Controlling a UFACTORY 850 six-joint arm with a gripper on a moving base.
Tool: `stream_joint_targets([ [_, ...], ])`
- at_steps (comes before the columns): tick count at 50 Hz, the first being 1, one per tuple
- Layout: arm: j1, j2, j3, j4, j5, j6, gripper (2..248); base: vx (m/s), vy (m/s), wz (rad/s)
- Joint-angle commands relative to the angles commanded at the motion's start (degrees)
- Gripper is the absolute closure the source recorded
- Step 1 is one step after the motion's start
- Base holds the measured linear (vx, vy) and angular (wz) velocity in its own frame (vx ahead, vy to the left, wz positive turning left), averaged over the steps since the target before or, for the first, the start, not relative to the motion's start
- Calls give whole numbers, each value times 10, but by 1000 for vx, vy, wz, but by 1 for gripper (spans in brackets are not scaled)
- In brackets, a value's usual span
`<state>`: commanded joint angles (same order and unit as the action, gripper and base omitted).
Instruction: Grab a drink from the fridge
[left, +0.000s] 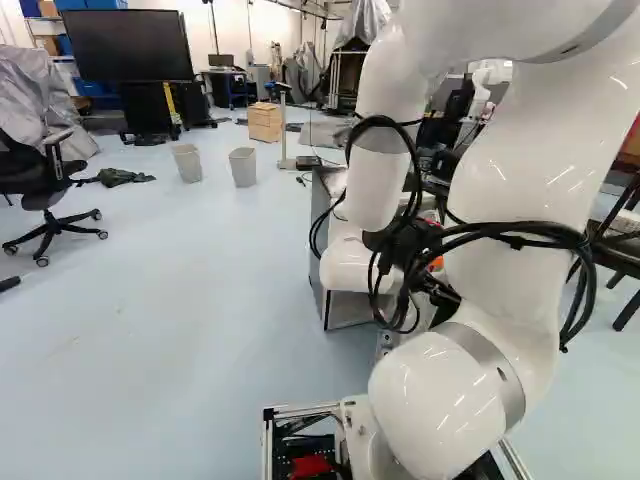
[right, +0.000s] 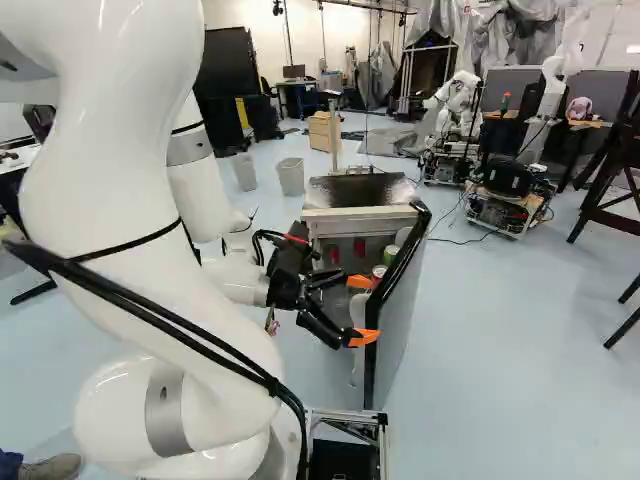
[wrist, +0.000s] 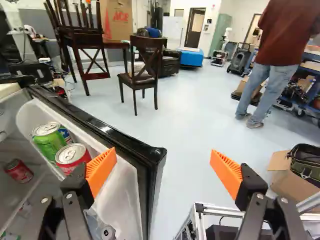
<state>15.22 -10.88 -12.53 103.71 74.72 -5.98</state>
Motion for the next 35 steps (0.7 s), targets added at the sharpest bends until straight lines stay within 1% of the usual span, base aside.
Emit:
stream_joint_targets([
  [19, -90, -16, -35, 0, 0, 0, 3, 0, 0, 0],
  [35, -166, -34, -74, 0, 0, 0, 3, 0, 0, 0],
])
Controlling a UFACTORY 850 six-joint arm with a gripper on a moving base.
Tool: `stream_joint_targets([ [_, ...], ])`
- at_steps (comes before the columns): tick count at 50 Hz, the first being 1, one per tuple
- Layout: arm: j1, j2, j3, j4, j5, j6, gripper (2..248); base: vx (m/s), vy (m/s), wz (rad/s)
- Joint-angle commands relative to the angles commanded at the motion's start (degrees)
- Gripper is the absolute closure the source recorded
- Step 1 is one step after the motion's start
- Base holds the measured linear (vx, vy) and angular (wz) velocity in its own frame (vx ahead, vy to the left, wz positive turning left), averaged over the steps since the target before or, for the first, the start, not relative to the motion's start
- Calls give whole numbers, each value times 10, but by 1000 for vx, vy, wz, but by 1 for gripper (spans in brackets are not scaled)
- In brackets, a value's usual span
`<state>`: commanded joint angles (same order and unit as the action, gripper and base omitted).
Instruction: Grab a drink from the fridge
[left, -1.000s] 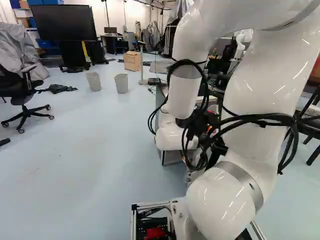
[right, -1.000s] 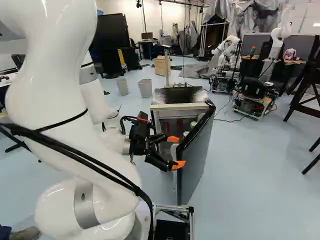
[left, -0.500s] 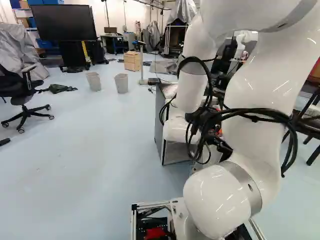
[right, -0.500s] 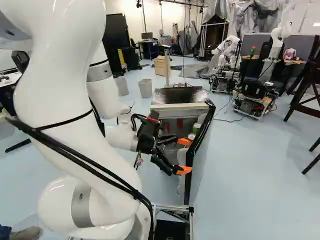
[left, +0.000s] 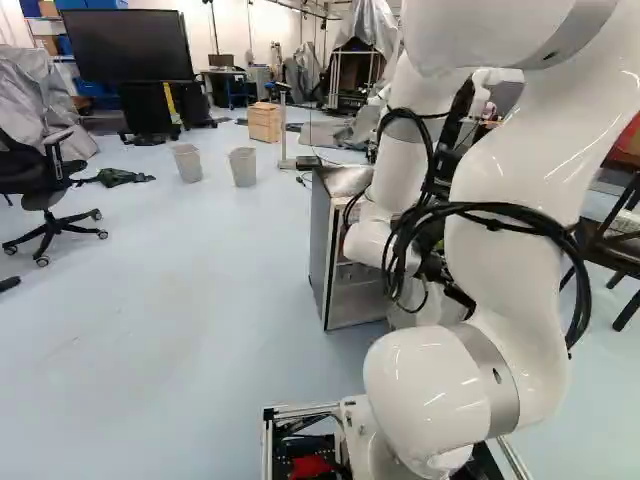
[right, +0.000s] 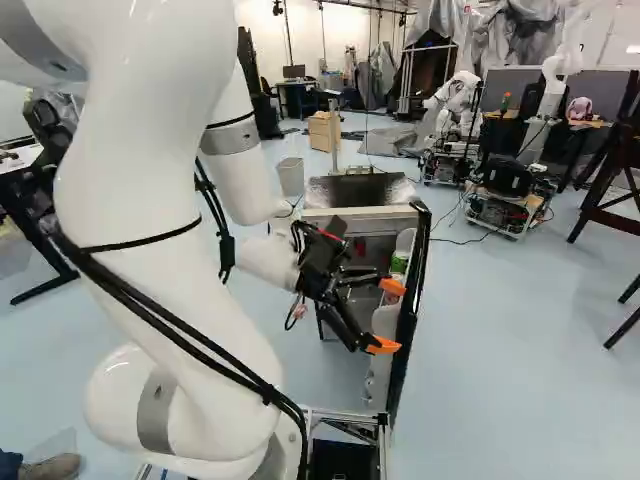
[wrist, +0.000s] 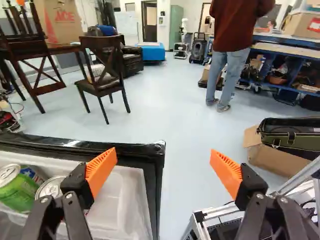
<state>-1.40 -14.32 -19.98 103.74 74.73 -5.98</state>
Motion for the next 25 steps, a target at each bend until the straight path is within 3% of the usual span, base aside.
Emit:
stream_joint_targets([
  [25, -107, -36, -71, 0, 0, 0, 3, 0, 0, 0],
])
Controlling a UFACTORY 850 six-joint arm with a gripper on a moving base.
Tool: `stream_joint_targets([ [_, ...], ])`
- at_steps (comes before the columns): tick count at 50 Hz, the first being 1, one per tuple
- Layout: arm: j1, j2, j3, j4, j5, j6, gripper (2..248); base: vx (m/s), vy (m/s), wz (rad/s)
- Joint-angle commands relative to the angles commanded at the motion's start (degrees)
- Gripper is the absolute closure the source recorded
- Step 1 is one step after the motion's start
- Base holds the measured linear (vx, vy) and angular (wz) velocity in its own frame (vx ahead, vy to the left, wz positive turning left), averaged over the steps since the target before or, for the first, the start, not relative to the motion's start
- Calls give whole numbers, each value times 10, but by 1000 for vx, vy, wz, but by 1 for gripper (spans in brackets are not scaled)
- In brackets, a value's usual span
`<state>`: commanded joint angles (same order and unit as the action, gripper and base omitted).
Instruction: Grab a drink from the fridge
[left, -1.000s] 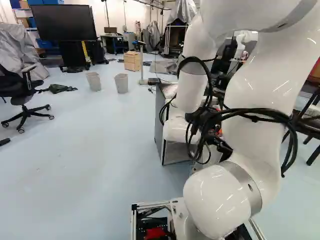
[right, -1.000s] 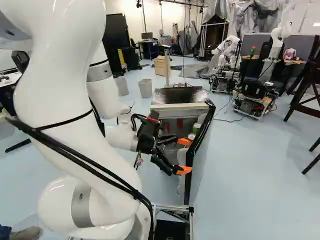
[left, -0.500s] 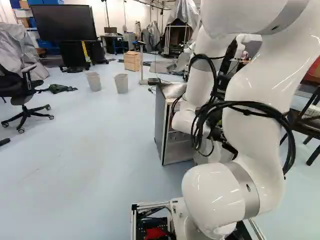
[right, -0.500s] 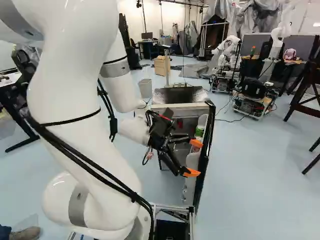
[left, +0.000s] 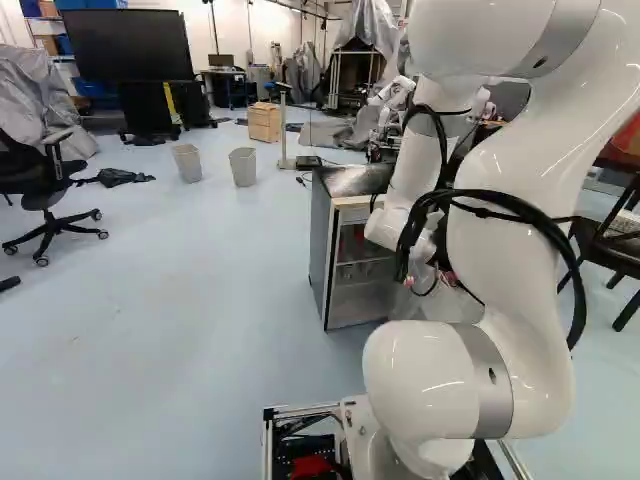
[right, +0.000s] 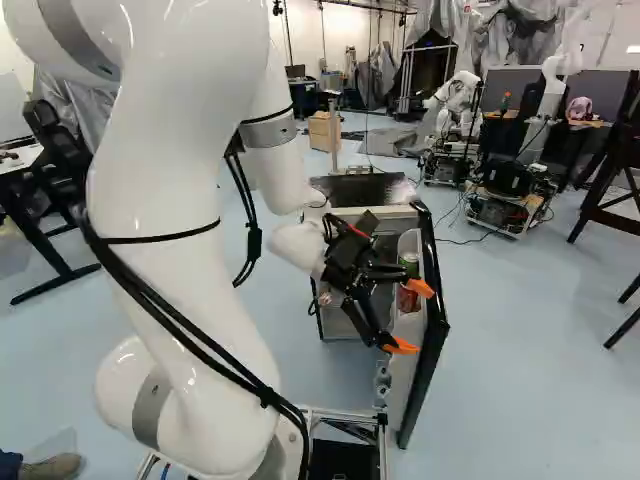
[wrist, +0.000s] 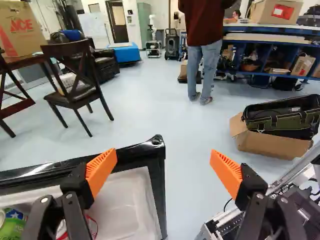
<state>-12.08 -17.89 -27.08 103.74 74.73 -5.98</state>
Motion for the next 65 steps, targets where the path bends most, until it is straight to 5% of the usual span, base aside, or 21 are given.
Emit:
stream_joint_targets([
  [23, -83, -34, -66, 0, 0, 0, 3, 0, 0, 0],
  [31, -97, -40, -77, 0, 0, 0, 3, 0, 0, 0],
  [45, -94, -27, -52, -16, 0, 0, 3, 0, 0, 0],
  [65, -55, 22, 32, -128, 0, 0, 3, 0, 0, 0],
])
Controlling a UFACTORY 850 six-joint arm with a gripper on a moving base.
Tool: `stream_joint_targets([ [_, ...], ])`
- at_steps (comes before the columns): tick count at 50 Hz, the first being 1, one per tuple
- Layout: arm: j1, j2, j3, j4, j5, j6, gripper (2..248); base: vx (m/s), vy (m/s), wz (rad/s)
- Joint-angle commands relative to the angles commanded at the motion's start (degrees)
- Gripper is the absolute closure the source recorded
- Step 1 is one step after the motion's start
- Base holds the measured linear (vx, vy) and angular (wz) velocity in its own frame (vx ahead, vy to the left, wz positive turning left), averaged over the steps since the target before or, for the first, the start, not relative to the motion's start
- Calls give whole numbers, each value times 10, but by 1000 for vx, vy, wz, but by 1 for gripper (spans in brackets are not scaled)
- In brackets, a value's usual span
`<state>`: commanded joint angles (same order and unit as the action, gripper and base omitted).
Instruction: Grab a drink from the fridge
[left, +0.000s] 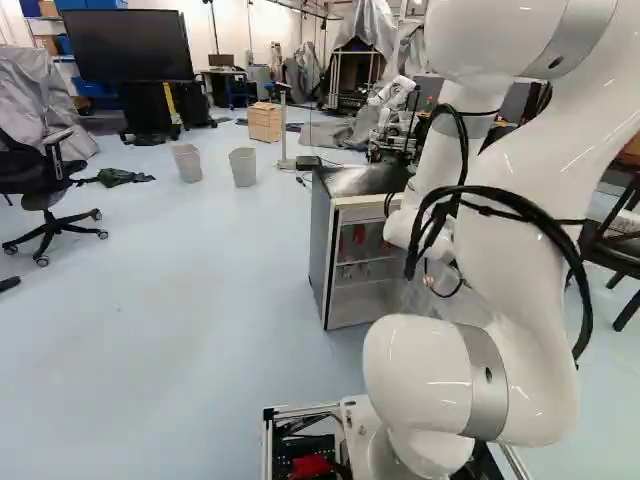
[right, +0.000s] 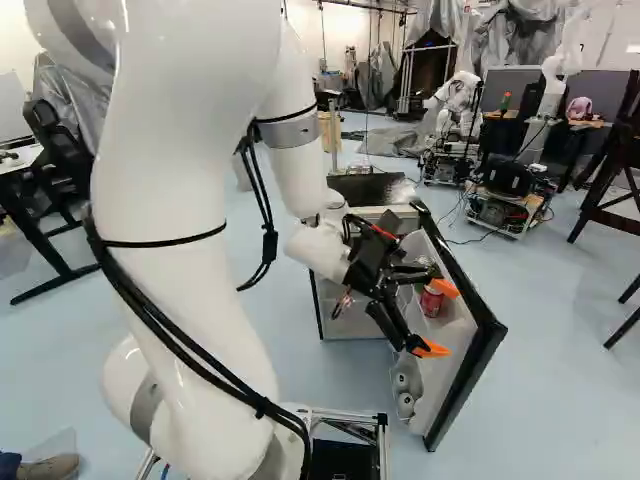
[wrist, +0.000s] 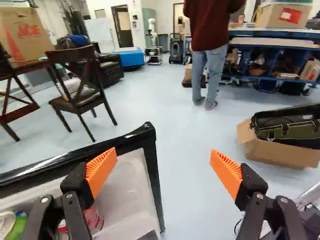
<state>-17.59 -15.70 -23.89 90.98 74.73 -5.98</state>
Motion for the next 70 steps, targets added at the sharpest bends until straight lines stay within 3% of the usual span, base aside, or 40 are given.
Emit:
stream_joint_targets([
  [18, 48, 54, 80, -108, 0, 0, 3, 0, 0, 0],
  [42, 130, 119, 160, -253, 0, 0, 3, 0, 0, 0],
  [55, 164, 116, 157, -331, 0, 0, 3, 0, 0, 0],
  [70, 171, 80, 116, -421, 0, 0, 3, 0, 0, 0],
])
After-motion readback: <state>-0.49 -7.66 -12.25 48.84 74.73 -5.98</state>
